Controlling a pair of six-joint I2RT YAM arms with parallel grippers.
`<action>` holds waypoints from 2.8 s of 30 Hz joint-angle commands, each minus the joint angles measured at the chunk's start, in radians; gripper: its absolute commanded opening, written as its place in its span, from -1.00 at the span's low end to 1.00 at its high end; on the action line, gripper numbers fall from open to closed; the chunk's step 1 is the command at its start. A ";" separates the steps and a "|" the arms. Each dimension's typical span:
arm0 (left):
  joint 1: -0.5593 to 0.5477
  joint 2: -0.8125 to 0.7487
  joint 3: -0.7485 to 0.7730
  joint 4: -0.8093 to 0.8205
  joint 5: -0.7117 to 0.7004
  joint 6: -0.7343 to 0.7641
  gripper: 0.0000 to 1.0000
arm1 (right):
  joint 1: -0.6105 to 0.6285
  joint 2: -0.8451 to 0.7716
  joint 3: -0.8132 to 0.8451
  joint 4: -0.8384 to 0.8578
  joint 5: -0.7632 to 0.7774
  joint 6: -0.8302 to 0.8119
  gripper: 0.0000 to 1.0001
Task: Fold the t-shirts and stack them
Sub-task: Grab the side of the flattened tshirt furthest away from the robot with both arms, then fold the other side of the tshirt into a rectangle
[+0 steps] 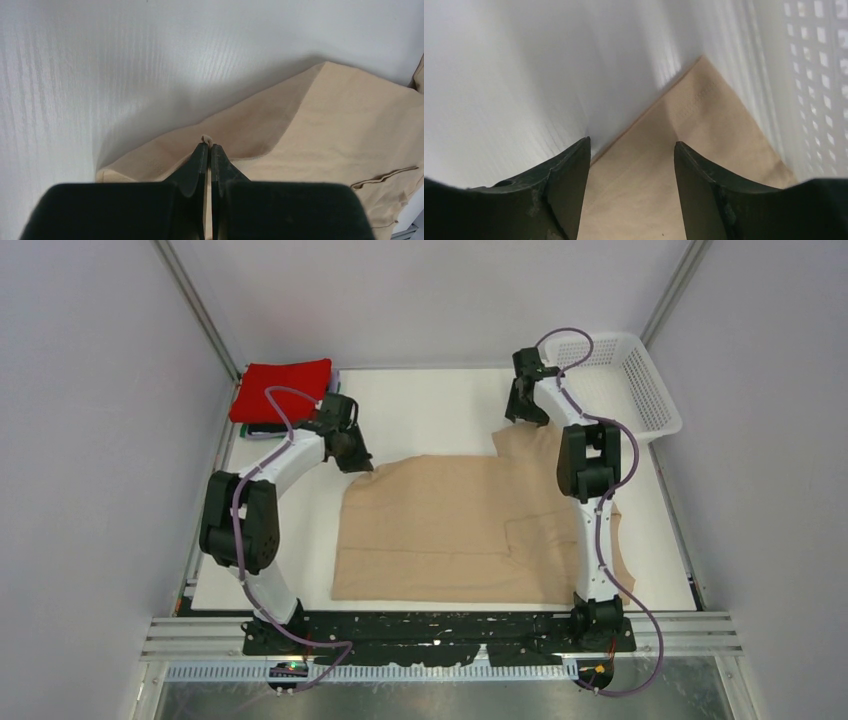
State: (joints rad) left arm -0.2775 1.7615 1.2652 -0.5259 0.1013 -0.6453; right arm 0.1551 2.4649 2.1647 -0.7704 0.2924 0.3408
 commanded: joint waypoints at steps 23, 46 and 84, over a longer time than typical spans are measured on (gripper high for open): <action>-0.023 -0.171 -0.092 0.055 0.003 0.043 -1.00 | -0.008 -0.405 -0.488 0.287 0.091 0.056 -0.89; -0.052 -0.495 -0.385 0.072 -0.132 -0.001 -1.00 | 0.126 -1.185 -1.192 0.128 0.289 0.164 -0.89; -0.128 -0.602 -0.463 0.181 0.083 -0.024 0.99 | 0.291 -1.699 -1.468 0.140 -0.041 0.237 0.91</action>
State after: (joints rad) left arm -0.3508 1.0706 0.7647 -0.4885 -0.0086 -0.6773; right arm 0.4629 0.6621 0.7139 -0.9455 0.3237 0.6395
